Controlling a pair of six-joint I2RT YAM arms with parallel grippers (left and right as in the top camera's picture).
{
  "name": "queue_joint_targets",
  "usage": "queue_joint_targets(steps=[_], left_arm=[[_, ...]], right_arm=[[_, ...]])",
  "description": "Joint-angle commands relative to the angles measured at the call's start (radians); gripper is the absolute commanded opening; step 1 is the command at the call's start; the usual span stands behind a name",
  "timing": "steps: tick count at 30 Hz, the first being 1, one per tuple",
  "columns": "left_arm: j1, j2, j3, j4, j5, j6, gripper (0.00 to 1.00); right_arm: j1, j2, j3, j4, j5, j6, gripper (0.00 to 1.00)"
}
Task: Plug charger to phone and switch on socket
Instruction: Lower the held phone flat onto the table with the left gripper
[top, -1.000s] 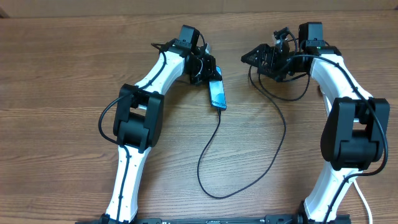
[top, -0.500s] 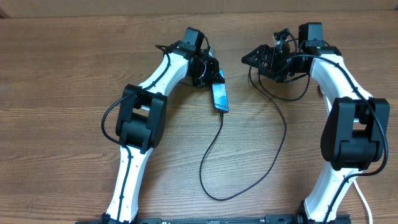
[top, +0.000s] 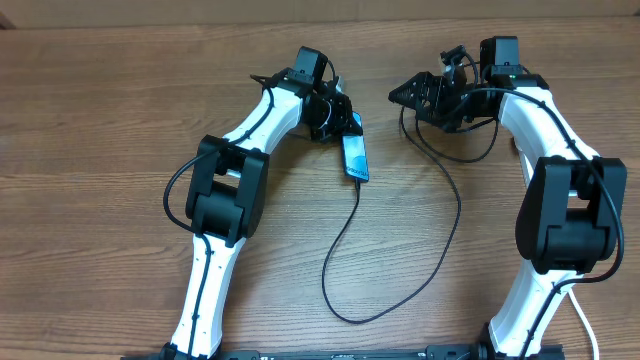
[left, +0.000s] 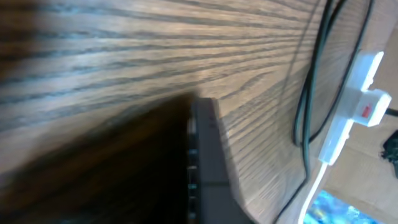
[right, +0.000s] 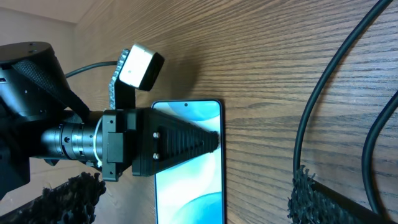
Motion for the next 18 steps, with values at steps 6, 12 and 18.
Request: queue_joint_targets(steps=[6, 12, 18], left_arm=[[-0.005, 0.016, -0.031, -0.01, -0.029, -0.01, 0.38], [-0.005, 0.016, -0.031, -0.01, -0.029, -0.01, 0.41], [-0.005, 0.016, -0.031, -0.011, -0.029, -0.013, 0.41]], right_arm=[[0.001, -0.001, 0.011, 0.002, -0.001, -0.009, 1.0], [0.001, -0.001, 0.01, 0.003, -0.001, -0.009, 1.0], [0.001, -0.001, 0.011, 0.003, -0.001, -0.009, 1.0]])
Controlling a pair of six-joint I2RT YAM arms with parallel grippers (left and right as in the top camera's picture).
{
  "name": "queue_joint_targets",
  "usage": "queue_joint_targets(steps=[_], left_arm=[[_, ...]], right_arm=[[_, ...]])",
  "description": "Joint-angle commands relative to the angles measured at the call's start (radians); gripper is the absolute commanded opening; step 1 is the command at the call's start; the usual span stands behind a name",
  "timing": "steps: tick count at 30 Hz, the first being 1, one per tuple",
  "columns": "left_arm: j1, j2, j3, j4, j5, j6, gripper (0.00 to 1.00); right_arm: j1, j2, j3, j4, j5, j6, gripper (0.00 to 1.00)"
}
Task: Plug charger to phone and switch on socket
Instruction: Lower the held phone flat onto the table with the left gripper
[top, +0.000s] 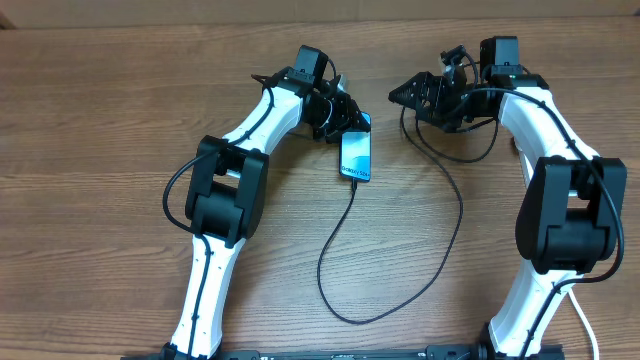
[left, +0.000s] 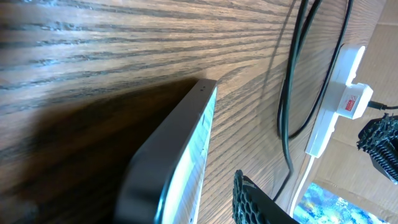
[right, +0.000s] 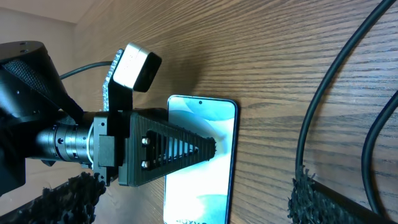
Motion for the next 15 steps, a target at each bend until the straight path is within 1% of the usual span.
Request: queue_joint_targets(steps=[1, 8, 10, 11, 12, 15], left_arm=[[-0.005, 0.022, -0.03, -0.021, -0.068, -0.006, 0.41], [-0.004, 0.021, -0.03, -0.034, -0.069, -0.006, 0.41], [-0.004, 0.021, -0.03, -0.038, -0.072, -0.006, 0.42], [-0.002, 0.022, -0.03, -0.04, -0.072, -0.006, 0.45], [0.001, 0.021, -0.03, -0.042, -0.072, -0.006, 0.51], [0.01, 0.021, -0.03, -0.047, -0.072, -0.006, 0.61]], right_arm=[[0.001, -0.001, 0.01, 0.003, -0.002, -0.009, 1.0], [0.001, -0.001, 0.011, 0.003, -0.002, -0.009, 1.0], [0.001, -0.001, 0.011, 0.002, -0.003, -0.009, 1.0], [0.001, -0.001, 0.011, 0.002, -0.003, -0.009, 1.0], [0.001, -0.001, 0.011, 0.002, -0.003, -0.009, 1.0], [0.001, -0.001, 0.01, -0.001, -0.003, -0.009, 1.0]])
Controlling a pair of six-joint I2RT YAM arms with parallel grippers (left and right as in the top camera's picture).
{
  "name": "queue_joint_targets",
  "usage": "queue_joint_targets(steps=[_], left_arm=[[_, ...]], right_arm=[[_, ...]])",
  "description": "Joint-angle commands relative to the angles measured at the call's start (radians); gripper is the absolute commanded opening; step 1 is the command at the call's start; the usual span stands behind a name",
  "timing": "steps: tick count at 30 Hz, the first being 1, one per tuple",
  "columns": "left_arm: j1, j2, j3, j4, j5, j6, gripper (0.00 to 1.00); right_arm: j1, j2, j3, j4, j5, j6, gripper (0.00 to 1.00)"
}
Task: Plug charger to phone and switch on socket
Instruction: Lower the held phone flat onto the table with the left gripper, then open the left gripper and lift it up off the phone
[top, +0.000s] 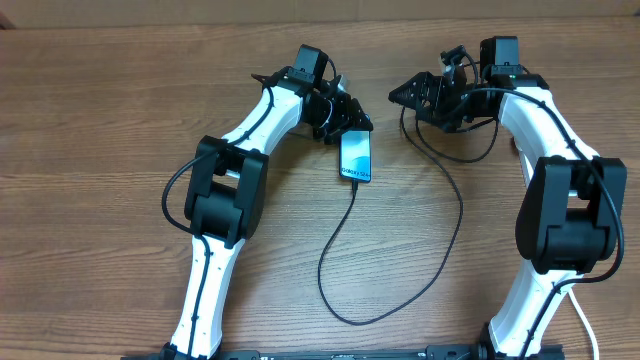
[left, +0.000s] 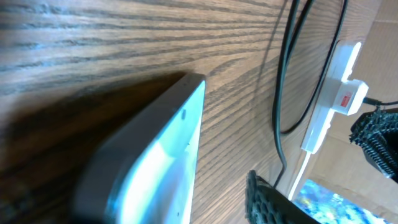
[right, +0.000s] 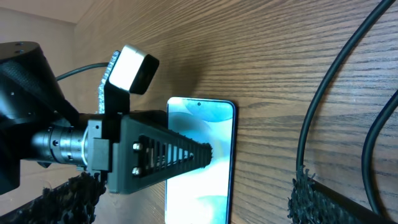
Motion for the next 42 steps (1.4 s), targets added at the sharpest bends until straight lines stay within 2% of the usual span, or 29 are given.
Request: queue_joint_targets(steps=[1, 7, 13, 22, 27, 36, 42], left_arm=[[0.013, 0.029, -0.03, -0.033, -0.084, -0.003, 0.64], [0.032, 0.029, -0.03, -0.074, -0.121, -0.003, 0.83], [0.033, 0.028, -0.028, -0.121, -0.209, -0.003, 0.94], [0.033, 0.019, -0.021, -0.202, -0.36, -0.001, 1.0], [0.033, 0.019, 0.026, -0.281, -0.43, 0.033, 1.0], [0.032, 0.014, 0.219, -0.51, -0.656, 0.058, 0.99], [0.03, -0.001, 0.353, -0.613, -0.697, 0.11, 0.99]], right_arm=[[0.001, -0.001, 0.01, 0.0, -0.003, -0.009, 1.0], [0.001, -0.001, 0.011, 0.0, -0.003, -0.009, 1.0], [0.001, -0.001, 0.011, 0.0, -0.002, -0.009, 1.0], [0.001, -0.001, 0.011, 0.001, -0.002, -0.009, 1.0], [0.001, -0.001, 0.011, 0.0, -0.003, -0.009, 1.0], [0.001, -0.001, 0.011, 0.0, -0.003, -0.009, 1.0], [0.002, -0.001, 0.011, -0.001, -0.003, -0.008, 1.0]])
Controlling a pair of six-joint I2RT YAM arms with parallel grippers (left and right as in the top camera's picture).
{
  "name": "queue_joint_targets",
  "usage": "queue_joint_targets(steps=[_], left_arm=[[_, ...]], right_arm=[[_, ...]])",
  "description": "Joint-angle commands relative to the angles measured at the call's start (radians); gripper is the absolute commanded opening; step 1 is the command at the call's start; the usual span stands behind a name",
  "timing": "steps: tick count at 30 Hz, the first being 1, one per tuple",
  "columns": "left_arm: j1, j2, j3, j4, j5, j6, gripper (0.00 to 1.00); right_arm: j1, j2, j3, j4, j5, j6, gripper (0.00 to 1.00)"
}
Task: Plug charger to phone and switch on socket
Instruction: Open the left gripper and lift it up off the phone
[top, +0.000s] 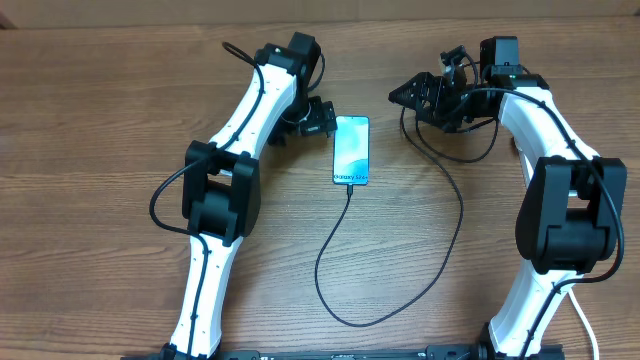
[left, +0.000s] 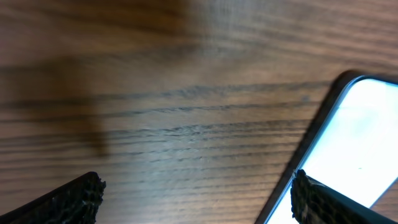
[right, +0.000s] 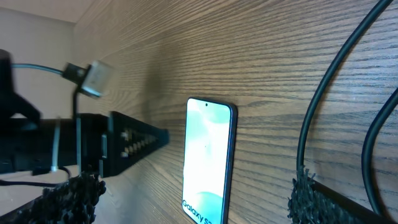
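The phone (top: 352, 150) lies flat on the wooden table (top: 100, 150), its screen lit. A black charger cable (top: 330, 270) runs from its near end, loops toward the front edge and climbs back to the right. My left gripper (top: 322, 122) is open just left of the phone's top end; in its wrist view the gripper (left: 199, 208) frames bare wood with the phone's edge (left: 348, 137) at right. My right gripper (top: 412, 92) is open to the phone's right, empty; in the right wrist view this gripper (right: 196, 199) looks across at the phone (right: 208, 162). The socket is not in view.
More black cable (right: 336, 81) curls on the table under the right arm (top: 540, 130). The left arm (top: 250, 100) reaches in from the left, and its finger (right: 134, 140) shows in the right wrist view.
My left gripper has come off the phone's top end and now stands open to its left. The phone lies straight and flat, slightly further back. The right arm has not moved.
At first the phone lay slanted with my left gripper over its top end, cable plugged in. Then it was turned nearly straight, the gripper still over it. Now the gripper is clear of it to the left. The right gripper stayed open in place.
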Motion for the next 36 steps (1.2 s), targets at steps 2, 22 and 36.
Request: queue_joint_targets(steps=[2, 22, 36], left_arm=[[0.008, -0.01, 0.121, -0.052, -0.09, 0.048, 0.99], [-0.059, -0.269, 0.248, -0.172, -0.171, 0.127, 0.96], [-0.081, -0.395, 0.247, -0.238, -0.171, 0.13, 1.0]], right_arm=[[0.001, -0.001, 0.011, -0.002, -0.002, -0.009, 1.0], [0.002, -0.002, 0.011, -0.026, -0.003, 0.056, 1.0], [0.002, -0.14, 0.011, -0.124, 0.2, 0.11, 1.0]])
